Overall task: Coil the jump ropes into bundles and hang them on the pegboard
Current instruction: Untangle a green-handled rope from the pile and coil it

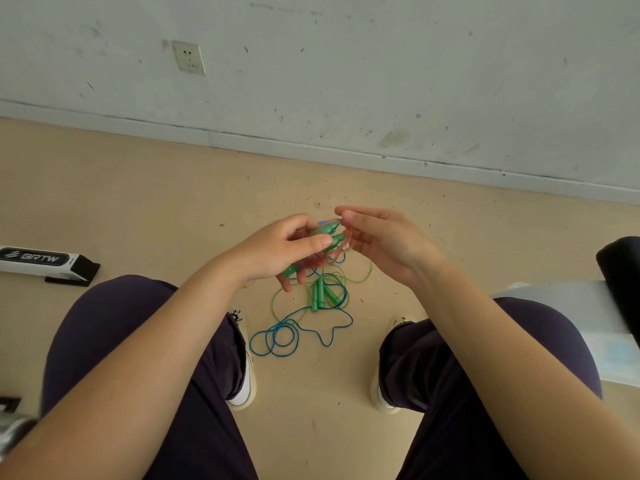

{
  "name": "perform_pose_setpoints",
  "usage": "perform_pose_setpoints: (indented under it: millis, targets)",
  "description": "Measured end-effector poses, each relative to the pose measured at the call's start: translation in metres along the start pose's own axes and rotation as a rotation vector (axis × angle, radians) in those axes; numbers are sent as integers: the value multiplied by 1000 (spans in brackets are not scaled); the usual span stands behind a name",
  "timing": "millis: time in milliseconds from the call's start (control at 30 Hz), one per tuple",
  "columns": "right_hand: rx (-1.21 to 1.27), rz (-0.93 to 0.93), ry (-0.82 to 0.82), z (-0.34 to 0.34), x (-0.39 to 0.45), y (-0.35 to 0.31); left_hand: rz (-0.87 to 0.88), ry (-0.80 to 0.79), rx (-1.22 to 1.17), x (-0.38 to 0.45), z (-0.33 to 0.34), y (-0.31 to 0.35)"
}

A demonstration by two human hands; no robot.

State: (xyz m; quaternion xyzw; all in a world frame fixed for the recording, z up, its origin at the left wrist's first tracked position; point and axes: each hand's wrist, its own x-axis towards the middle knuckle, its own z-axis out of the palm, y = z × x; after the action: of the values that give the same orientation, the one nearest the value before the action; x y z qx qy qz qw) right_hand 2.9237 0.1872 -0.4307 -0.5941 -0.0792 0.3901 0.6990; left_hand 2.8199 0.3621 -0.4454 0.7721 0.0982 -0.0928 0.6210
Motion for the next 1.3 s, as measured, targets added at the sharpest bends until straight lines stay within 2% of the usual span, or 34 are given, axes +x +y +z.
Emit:
perform_pose_setpoints:
  millis: [100,233,300,367,500,600,733,867,1167,1300]
  targets:
    - [-73,-39,32,-5,-1,-6,5,-3,-46,-1,0,2]
    - [-453,-181,147,-15,-4,-12,-11,-3,-94,-3,-2,5]
    - [-537,-201,178,-17,-5,-13,-18,-11,-91,-3,-2,5]
    - [-543,-236,244,-20,-4,-17,-18,-19,-102,-4,-2,5]
    - [-375,-335,390,-30,-3,-25,-32,27,-113,-3,-3,5]
    - [-190,-317,341,-25,-1,-19,-59,82,-67,-1,-2,1]
    - [138,-118,166,-17,-1,-12,-62,131,-76,1,-1,0]
    - [152,-48,60,-10,-1,-7,-109,123,-109,2,2,1]
    - [41,-27,79,-3,2,5,24,167,-207,7,8,2]
    - [-109,7,-43,0,1,9,36,142,-186,6,10,1]
